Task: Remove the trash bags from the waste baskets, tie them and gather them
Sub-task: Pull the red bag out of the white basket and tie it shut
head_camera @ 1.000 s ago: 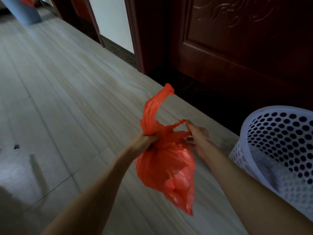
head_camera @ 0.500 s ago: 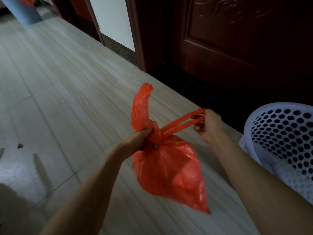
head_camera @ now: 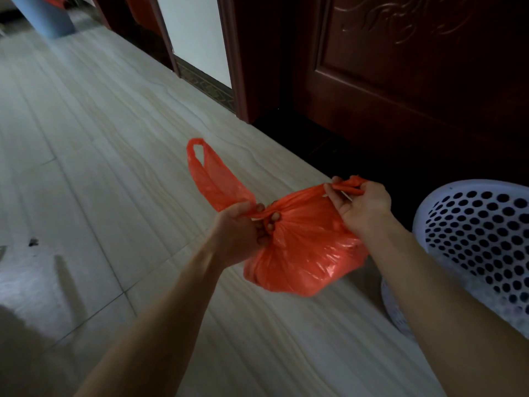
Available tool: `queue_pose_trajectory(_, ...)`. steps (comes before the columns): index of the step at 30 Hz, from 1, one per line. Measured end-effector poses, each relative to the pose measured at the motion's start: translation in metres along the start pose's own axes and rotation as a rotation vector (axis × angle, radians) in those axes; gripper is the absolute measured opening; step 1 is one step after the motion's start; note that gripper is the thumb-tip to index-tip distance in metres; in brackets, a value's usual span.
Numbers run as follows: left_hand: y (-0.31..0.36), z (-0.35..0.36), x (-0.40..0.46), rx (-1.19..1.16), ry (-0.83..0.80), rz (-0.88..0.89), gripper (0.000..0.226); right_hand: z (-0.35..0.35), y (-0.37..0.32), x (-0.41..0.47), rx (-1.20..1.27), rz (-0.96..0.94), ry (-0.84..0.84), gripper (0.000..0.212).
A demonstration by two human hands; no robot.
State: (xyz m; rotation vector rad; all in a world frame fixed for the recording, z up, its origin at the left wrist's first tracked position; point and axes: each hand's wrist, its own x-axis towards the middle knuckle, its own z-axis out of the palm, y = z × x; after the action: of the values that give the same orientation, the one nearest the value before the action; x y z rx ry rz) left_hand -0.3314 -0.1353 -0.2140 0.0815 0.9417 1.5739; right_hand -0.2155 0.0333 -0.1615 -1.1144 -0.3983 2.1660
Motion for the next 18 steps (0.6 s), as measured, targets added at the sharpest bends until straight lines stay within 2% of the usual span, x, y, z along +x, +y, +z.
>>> queue_pose_trajectory(2,-0.002,0.003,0.002,0.100,0.045,-0.018,0.017,-0.001,0.000,-0.001,0.037,0.009,-0.027,0.027)
queue_pose_trajectory(5,-0.006,0.008,0.007,0.374,0.160,0.007,0.017,0.002,-0.002,-0.006,0.016,0.036,-0.151,0.031)
queue_pose_trajectory(9,-0.004,0.011,0.011,0.403,0.207,0.046,0.021,0.003,-0.005,-0.018,-0.062,0.105,-0.470,0.031)
queue_pose_trajectory(11,-0.002,0.011,0.011,0.381,0.217,0.044,0.023,-0.002,-0.005,-0.026,-0.247,0.211,-0.626,0.019)
queue_pose_trajectory(13,0.000,0.009,0.011,0.299,0.259,0.065,0.022,-0.009,-0.004,-0.030,-0.511,0.304,-0.720,0.020)
queue_pose_trajectory(18,0.012,0.004,0.006,0.196,0.320,0.140,0.018,-0.031,-0.003,-0.027,-0.986,0.285,-0.758,0.034)
